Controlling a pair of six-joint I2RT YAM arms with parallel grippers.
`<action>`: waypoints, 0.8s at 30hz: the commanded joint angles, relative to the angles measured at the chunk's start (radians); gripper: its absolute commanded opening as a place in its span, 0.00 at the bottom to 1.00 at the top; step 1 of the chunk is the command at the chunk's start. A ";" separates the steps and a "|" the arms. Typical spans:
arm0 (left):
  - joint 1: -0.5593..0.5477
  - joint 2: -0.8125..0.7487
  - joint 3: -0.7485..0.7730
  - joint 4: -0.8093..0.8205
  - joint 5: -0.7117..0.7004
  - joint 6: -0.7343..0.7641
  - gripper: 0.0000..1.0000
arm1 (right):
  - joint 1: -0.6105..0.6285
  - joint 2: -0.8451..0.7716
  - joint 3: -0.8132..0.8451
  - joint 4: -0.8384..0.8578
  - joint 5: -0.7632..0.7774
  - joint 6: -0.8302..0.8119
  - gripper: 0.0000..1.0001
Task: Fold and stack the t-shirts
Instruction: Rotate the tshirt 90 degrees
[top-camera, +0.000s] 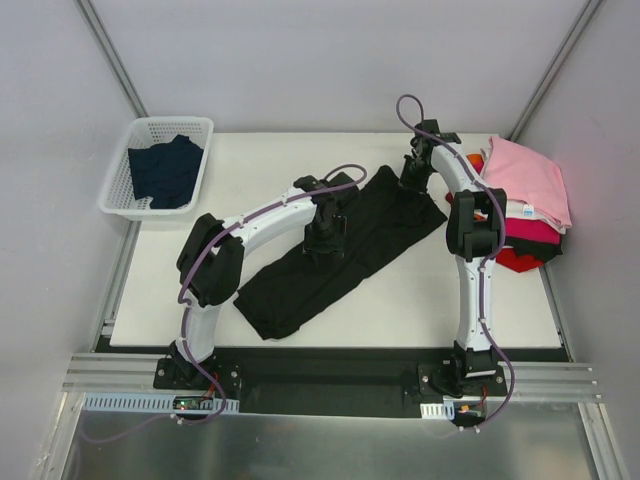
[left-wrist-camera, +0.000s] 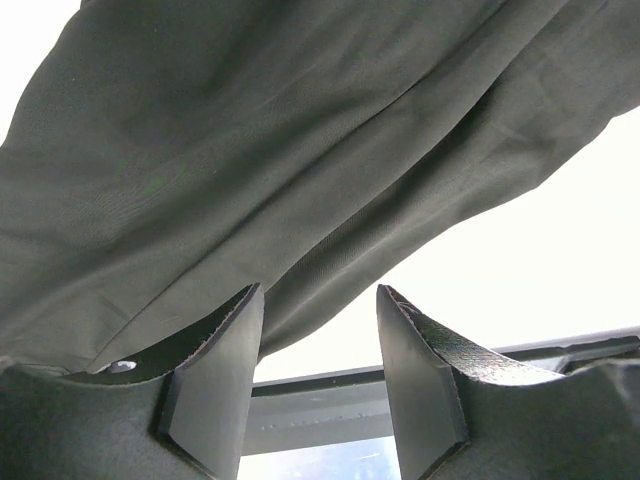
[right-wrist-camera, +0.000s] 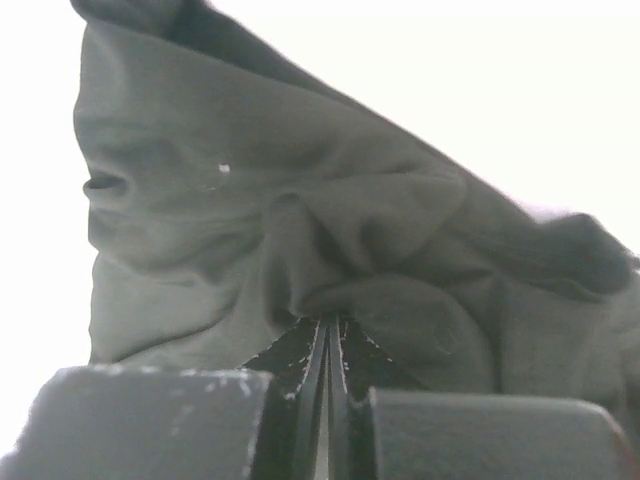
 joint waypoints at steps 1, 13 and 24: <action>0.003 -0.067 -0.024 -0.021 0.001 -0.001 0.49 | -0.004 -0.060 -0.031 0.065 -0.091 -0.052 0.01; 0.164 -0.218 -0.095 -0.083 -0.111 0.091 0.96 | -0.021 -0.451 -0.304 -0.051 -0.228 -0.085 0.75; 0.233 -0.372 -0.170 -0.053 0.106 0.026 0.99 | 0.051 -0.905 -0.885 0.029 -0.499 -0.136 0.96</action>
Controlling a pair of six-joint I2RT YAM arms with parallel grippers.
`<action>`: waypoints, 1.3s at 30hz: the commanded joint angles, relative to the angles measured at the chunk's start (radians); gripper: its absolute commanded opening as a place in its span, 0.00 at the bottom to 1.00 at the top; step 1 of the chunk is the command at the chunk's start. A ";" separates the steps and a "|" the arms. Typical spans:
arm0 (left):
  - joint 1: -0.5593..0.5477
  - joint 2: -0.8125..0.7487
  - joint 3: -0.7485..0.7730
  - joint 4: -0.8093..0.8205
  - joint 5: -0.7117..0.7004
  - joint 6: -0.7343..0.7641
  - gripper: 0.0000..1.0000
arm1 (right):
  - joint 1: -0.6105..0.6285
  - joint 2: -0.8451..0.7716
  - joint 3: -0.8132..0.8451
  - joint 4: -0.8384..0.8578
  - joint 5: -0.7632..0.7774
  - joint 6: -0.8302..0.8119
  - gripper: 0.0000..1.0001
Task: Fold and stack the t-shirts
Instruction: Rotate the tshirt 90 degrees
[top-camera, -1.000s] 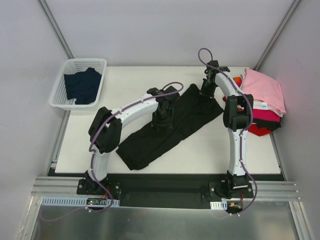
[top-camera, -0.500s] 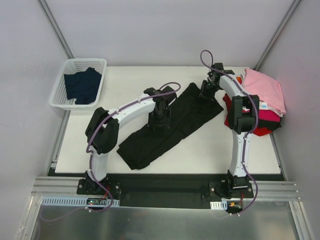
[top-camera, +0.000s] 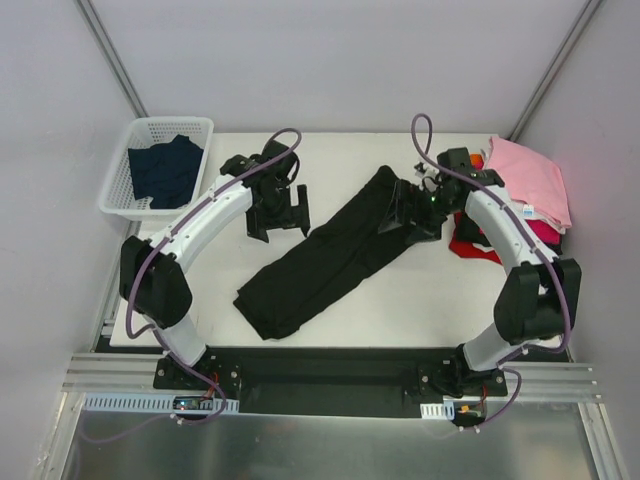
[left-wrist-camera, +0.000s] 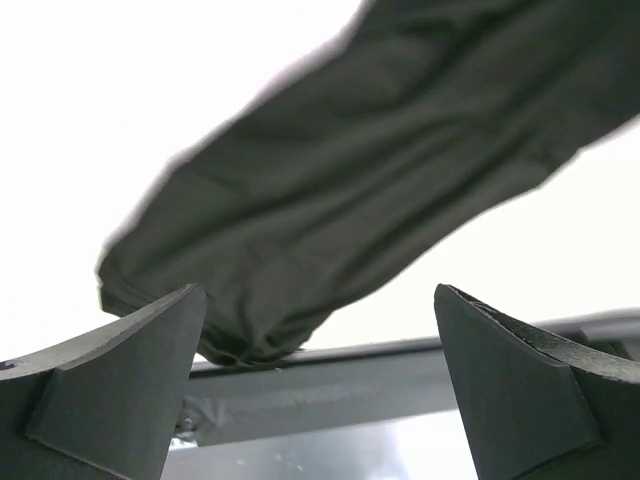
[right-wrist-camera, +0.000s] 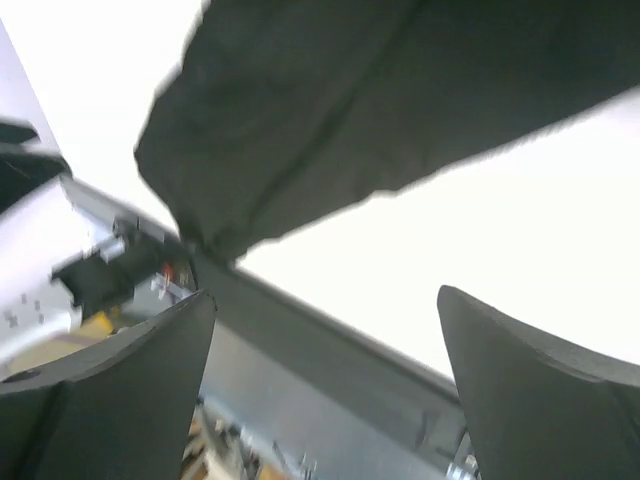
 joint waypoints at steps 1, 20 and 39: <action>-0.016 -0.070 -0.071 0.007 0.140 -0.052 0.99 | 0.011 -0.096 -0.115 -0.034 -0.086 -0.034 0.96; -0.016 -0.249 -0.159 -0.359 -0.015 -0.231 0.99 | 0.224 -0.383 -0.204 -0.569 0.548 0.012 0.96; -0.125 -0.176 -0.066 -0.527 0.044 -0.237 0.99 | 0.257 -0.552 -0.250 -0.641 0.425 0.232 0.96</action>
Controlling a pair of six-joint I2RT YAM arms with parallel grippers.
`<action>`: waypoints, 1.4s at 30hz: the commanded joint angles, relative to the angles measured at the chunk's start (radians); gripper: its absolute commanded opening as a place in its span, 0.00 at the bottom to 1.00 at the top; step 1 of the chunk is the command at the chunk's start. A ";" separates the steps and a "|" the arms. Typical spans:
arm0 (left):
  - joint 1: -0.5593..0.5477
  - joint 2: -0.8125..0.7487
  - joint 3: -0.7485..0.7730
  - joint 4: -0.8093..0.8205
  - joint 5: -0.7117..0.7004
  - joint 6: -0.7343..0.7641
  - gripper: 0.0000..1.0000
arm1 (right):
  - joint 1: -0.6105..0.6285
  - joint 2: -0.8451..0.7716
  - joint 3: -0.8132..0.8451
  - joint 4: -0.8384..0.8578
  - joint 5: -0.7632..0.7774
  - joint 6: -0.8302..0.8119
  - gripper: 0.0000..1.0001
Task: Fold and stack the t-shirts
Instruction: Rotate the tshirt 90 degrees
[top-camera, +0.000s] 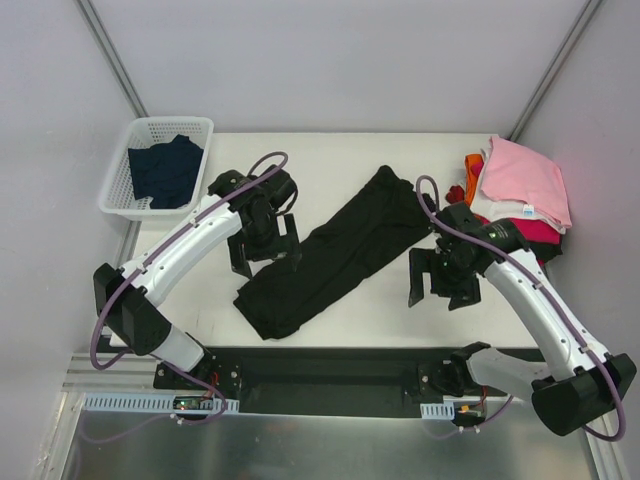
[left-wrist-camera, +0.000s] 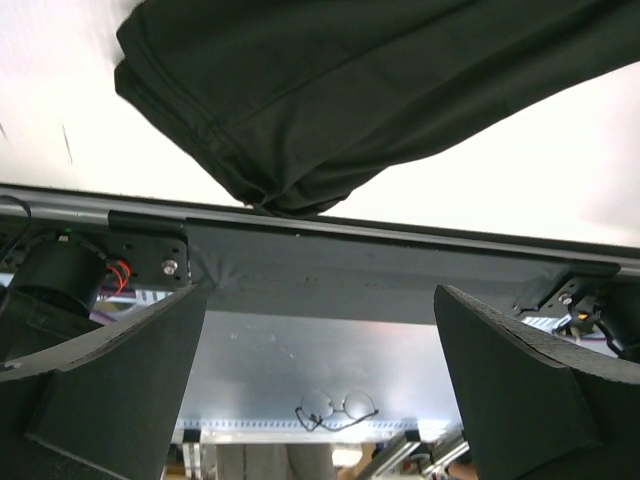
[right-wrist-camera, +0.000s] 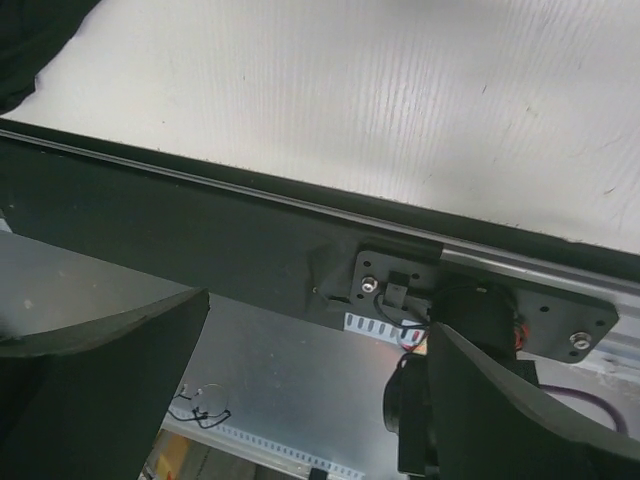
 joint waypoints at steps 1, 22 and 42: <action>0.004 0.017 0.018 -0.213 0.049 0.005 0.99 | 0.004 -0.094 -0.008 -0.177 0.001 0.158 0.96; 0.233 -0.515 -0.115 -0.057 0.025 -0.034 0.99 | 0.007 -0.182 -0.028 -0.046 -0.013 0.183 0.96; 0.236 -0.347 -0.308 0.334 0.060 0.152 0.99 | 0.007 0.263 0.228 0.006 0.077 -0.070 0.96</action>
